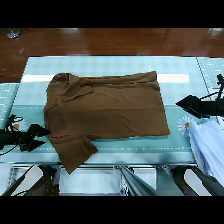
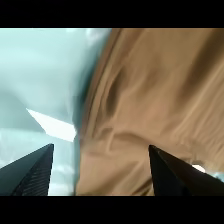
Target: Fold the shirts.
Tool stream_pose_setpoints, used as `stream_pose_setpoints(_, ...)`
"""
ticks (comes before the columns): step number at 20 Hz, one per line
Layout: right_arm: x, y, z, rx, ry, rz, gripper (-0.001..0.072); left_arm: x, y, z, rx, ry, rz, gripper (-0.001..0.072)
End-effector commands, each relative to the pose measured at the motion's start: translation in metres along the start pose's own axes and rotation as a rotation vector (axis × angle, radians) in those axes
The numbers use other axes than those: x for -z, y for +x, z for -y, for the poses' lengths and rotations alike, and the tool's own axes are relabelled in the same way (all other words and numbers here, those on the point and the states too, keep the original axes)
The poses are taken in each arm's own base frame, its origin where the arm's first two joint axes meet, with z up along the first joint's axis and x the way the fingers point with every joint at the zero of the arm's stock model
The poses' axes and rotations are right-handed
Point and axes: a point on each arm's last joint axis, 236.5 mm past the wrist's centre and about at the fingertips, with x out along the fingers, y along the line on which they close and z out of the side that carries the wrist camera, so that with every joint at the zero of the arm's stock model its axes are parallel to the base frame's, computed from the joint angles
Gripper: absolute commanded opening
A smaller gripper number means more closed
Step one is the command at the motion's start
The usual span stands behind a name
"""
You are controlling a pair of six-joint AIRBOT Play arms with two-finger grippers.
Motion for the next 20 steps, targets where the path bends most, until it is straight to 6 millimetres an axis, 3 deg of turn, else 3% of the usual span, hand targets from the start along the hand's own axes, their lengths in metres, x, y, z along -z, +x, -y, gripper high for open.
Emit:
stream_pose_setpoints(1,0.000,0.000,-0.001,-0.006,0.003,0.001,0.0620,-0.007,0.009,0.008,0.008,0.037,0.015,0.0701)
stream_pose_setpoints(7,-0.003,0.000,-0.003,-0.014,0.012,0.014,0.0620,0.003,0.026,0.013,-0.007,0.090,-0.060,0.0699)
stream_pose_setpoints(8,-0.011,-0.002,0.004,0.011,0.020,0.045,0.0620,0.002,0.025,0.013,-0.008,0.091,-0.058,0.0631)
stream_pose_setpoints(9,-0.017,-0.004,0.014,0.041,0.045,0.073,0.0620,0.001,0.025,0.014,-0.008,0.093,-0.056,0.0284)
stream_pose_setpoints(10,-0.020,-0.008,0.031,0.088,0.071,0.088,0.0620,-0.001,0.023,0.015,-0.006,0.098,-0.051,0.0039)
stream_pose_setpoints(12,-0.007,-0.021,0.081,0.260,0.136,0.050,0.0620,-0.003,0.022,0.020,0.009,0.113,-0.042,0.0025)
stream_pose_setpoints(14,0.022,-0.033,0.119,0.401,0.226,-0.036,0.0620,-0.007,0.020,0.028,0.039,0.130,-0.027,0.0025)
stream_pose_setpoints(16,0.055,-0.022,0.118,0.383,0.261,-0.141,0.0620,-0.010,0.020,0.038,0.078,0.127,-0.012,0.0026)
stream_pose_setpoints(18,0.084,0.001,0.093,0.243,0.290,-0.223,0.0621,-0.012,0.019,0.044,0.103,0.134,-0.004,0.0026)
stream_pose_setpoints(20,0.099,0.016,0.071,0.125,0.319,-0.258,0.0621,-0.011,0.019,0.044,0.105,0.134,-0.006,0.0025)
